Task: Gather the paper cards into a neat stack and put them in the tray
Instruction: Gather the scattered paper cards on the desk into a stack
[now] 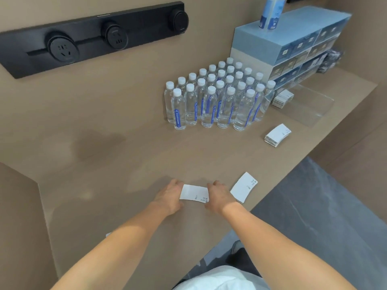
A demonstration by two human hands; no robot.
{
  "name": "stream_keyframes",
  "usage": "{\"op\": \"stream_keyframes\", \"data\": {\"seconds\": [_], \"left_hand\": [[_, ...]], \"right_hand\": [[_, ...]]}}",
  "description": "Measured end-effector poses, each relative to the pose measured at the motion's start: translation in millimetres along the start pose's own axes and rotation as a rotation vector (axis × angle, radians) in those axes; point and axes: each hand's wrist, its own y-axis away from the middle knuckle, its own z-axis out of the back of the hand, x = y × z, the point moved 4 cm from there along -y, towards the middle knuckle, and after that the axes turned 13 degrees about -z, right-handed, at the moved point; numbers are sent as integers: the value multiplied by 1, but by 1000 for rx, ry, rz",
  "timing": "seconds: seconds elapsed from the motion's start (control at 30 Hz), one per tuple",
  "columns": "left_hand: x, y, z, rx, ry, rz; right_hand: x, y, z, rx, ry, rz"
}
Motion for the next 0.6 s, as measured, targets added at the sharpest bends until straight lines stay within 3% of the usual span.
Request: {"op": "stream_keyframes", "data": {"seconds": [0.4,0.6], "left_hand": [[4,-17,-17,1,-14,-23],[-12,9,-13,38,-78,-2]], "right_hand": [[-9,-9,-33,-107,-112,58],[-18,10,-16,-43,-29,112]]}}
